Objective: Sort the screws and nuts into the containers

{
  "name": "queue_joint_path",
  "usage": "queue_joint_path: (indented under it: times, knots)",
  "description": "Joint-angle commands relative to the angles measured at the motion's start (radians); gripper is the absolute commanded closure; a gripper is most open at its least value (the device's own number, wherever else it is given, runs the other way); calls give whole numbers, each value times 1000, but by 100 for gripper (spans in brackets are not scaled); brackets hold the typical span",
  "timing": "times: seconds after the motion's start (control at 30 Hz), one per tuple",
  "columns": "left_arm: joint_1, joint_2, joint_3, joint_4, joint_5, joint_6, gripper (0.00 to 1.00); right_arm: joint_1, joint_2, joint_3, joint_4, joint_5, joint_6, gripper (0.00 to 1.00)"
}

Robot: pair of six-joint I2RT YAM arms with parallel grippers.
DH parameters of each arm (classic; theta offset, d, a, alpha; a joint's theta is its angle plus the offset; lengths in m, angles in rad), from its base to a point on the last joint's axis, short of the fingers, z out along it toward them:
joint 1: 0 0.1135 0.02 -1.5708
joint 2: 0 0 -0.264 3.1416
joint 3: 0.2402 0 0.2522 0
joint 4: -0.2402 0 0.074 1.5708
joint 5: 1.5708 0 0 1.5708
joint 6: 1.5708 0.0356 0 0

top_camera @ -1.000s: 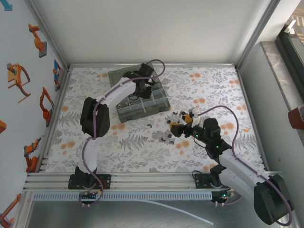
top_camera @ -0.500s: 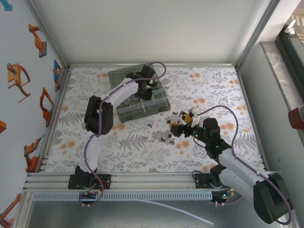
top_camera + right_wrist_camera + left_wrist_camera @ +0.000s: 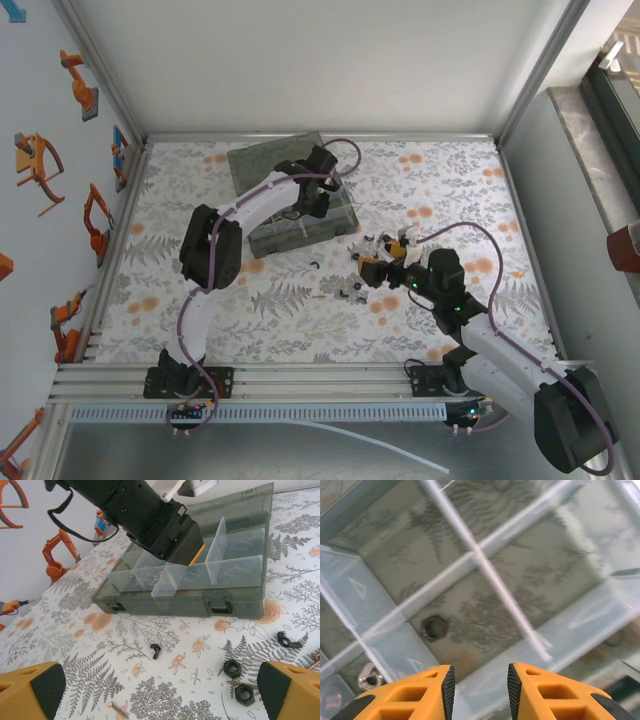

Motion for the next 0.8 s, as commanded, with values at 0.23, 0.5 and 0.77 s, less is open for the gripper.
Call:
queue_joint_path:
  times: [0.23, 0.5, 0.77]
  knots:
    - [-211, -3, -2, -59, 128, -96, 66, -12, -29, 7, -66, 21, -3, 0]
    - [-252, 83, 36, -82, 129, -166, 65, -12, -74, -8, -72, 23, -10, 0]
    - [-253, 115, 45, -81, 136, -171, 64, -12, -68, -7, -61, 13, -4, 1]
